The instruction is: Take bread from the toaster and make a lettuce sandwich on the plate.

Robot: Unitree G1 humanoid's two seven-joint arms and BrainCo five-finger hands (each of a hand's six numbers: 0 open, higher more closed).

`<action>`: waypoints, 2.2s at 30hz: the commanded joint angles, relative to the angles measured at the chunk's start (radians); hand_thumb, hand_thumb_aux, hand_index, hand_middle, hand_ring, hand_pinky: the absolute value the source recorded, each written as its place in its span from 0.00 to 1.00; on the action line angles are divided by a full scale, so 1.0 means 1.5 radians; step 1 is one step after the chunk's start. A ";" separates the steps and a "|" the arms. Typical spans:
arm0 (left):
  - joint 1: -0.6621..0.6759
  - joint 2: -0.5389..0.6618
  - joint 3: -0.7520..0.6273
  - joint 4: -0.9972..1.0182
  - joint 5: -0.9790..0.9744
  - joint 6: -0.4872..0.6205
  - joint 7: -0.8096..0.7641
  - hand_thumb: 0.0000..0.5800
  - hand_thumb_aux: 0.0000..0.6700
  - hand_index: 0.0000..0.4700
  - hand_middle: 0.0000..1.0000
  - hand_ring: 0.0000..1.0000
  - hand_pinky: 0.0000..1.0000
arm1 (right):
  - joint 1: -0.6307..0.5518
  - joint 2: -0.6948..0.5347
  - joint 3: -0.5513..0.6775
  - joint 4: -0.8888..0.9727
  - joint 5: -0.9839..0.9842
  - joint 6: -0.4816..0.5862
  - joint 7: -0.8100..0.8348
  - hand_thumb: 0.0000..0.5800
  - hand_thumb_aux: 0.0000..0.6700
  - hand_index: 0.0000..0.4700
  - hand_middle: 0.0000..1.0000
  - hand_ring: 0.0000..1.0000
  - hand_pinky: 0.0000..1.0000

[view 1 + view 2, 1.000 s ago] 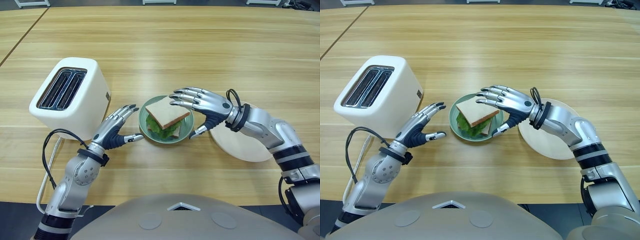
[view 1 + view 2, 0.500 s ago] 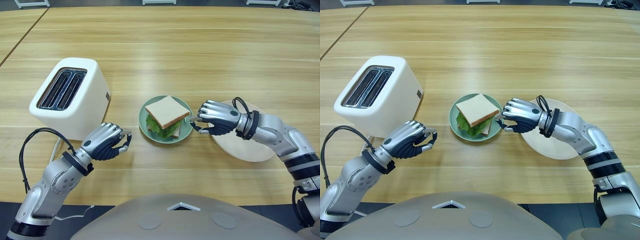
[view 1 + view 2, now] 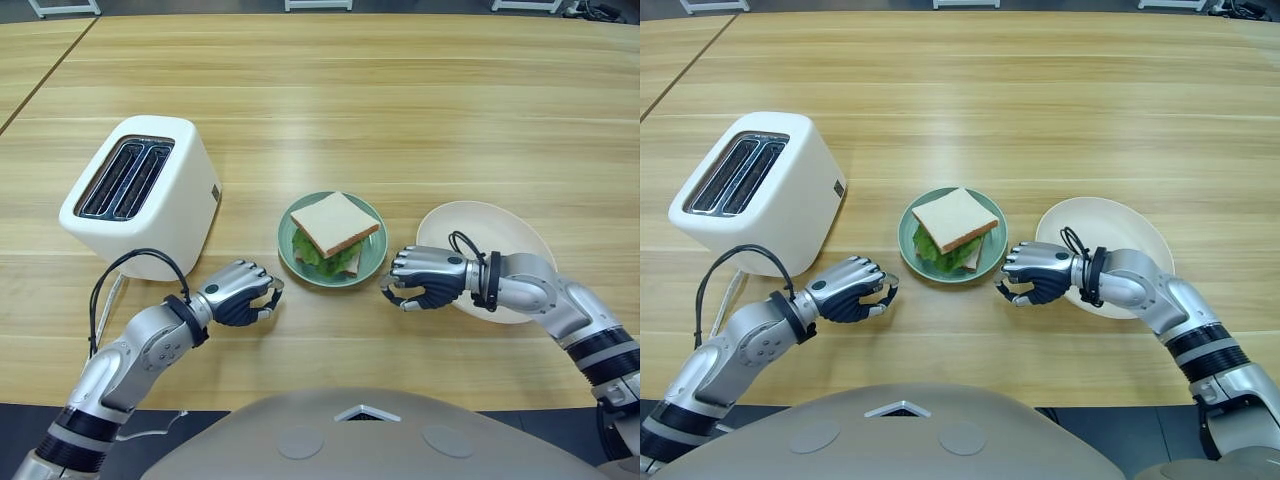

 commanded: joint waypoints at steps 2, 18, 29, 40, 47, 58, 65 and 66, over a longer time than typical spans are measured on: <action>-0.020 -0.009 -0.036 0.031 -0.027 0.012 -0.043 1.00 1.00 1.00 1.00 1.00 1.00 | -0.009 0.030 0.017 0.036 -0.056 0.014 -0.009 1.00 1.00 1.00 1.00 1.00 1.00; -0.081 -0.037 -0.090 0.111 -0.022 0.031 -0.047 1.00 1.00 1.00 1.00 1.00 1.00 | -0.025 0.064 0.054 0.078 -0.107 0.030 -0.015 1.00 1.00 1.00 1.00 1.00 1.00; -0.161 -0.081 -0.109 0.184 -0.011 0.060 -0.004 1.00 1.00 1.00 1.00 1.00 1.00 | -0.090 0.098 0.075 0.146 -0.128 0.036 -0.036 1.00 1.00 1.00 1.00 1.00 1.00; -0.306 -0.125 -0.136 0.361 -0.012 0.079 0.017 1.00 1.00 1.00 1.00 1.00 1.00 | -0.274 0.192 0.135 0.391 -0.168 0.030 -0.079 1.00 1.00 1.00 1.00 1.00 1.00; -0.450 -0.165 -0.157 0.549 -0.012 0.058 0.060 1.00 1.00 1.00 1.00 1.00 1.00 | -0.413 0.258 0.184 0.588 -0.218 0.029 -0.169 1.00 1.00 1.00 1.00 1.00 1.00; -0.517 -0.177 -0.170 0.684 -0.027 0.001 0.121 1.00 1.00 1.00 1.00 1.00 1.00 | -0.486 0.286 0.221 0.697 -0.240 0.001 -0.269 1.00 1.00 1.00 1.00 1.00 1.00; -0.447 -0.159 -0.143 0.516 -0.057 0.001 0.117 1.00 1.00 1.00 1.00 1.00 1.00 | -0.469 0.239 0.191 0.606 -0.217 -0.047 -0.316 1.00 1.00 1.00 1.00 1.00 1.00; -0.418 -0.153 -0.127 0.448 -0.071 0.012 0.113 1.00 1.00 1.00 1.00 1.00 1.00 | -0.452 0.222 0.169 0.565 -0.194 -0.063 -0.320 1.00 1.00 1.00 1.00 1.00 1.00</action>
